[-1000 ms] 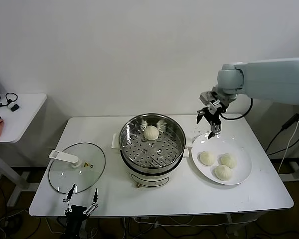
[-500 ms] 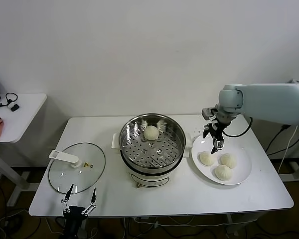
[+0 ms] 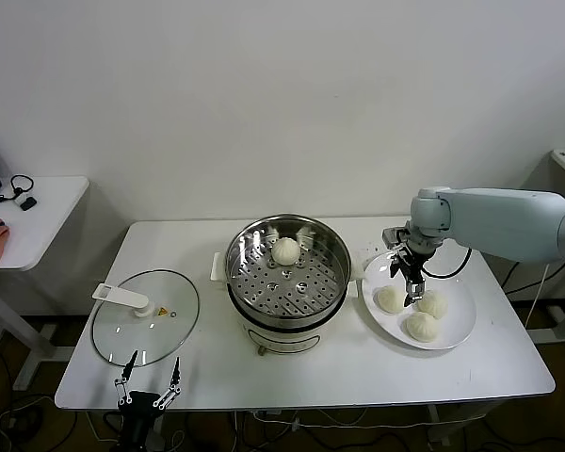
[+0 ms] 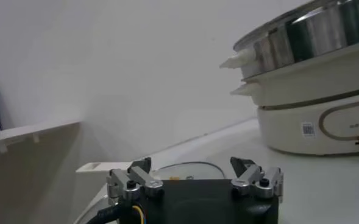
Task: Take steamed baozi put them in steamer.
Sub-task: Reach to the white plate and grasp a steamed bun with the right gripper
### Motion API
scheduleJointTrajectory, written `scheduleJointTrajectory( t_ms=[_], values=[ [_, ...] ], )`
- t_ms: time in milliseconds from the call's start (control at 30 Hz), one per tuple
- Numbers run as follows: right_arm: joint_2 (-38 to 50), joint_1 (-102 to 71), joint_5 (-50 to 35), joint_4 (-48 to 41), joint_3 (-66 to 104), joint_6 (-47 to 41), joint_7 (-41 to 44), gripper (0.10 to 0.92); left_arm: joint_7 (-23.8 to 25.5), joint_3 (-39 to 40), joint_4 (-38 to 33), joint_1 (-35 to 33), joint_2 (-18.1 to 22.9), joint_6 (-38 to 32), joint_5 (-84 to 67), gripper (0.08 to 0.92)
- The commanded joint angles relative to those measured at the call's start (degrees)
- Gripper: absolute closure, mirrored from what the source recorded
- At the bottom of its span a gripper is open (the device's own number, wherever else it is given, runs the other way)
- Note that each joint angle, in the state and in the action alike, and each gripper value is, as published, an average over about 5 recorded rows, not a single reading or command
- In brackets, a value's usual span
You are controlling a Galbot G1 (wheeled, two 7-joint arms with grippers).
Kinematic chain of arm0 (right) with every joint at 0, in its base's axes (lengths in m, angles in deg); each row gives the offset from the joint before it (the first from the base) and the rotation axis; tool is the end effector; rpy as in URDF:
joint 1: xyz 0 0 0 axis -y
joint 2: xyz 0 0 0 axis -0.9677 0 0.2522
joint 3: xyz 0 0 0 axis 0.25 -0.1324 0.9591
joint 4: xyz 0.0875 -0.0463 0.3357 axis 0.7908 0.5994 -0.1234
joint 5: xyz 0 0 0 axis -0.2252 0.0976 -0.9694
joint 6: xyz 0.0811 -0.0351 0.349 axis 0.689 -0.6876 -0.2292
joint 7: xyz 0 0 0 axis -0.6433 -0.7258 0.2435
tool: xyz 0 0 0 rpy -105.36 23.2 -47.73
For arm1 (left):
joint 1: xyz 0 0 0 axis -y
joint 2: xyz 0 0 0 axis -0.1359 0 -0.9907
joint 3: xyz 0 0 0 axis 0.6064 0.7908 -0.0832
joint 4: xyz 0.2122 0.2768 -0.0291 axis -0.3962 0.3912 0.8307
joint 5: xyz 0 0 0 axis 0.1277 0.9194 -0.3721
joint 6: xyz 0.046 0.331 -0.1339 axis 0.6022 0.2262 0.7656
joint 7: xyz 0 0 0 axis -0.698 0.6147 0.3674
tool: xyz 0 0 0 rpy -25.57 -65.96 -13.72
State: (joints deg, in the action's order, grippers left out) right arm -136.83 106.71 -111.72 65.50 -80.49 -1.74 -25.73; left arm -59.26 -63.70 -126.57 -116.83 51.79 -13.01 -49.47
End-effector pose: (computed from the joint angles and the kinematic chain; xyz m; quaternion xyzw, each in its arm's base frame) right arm 0.5613 -0.1088 -0.1994 0.5219 -0.4690 0.5282 0.4782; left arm 0.1006 0.0862 -0.4694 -0.0209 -0.9878 -0.1544 0.0084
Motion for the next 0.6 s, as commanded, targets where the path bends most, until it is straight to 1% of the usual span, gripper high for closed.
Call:
scheduleJointTrajectory(
  t_ms=[33,600],
  values=[
    [0.14,-5.62,2.16,-3.12,4.06,-0.38,-0.46,0.203,0.02,0.07,0.11,0.05,0.02,0.04,0.08,0.177],
    [-0.27,-8.08,4.00,-5.28,7.55,0.12,-1.94,0.203,-0.01,0.02,0.05,0.07,0.11,0.02,0.09,0.177]
  ],
)
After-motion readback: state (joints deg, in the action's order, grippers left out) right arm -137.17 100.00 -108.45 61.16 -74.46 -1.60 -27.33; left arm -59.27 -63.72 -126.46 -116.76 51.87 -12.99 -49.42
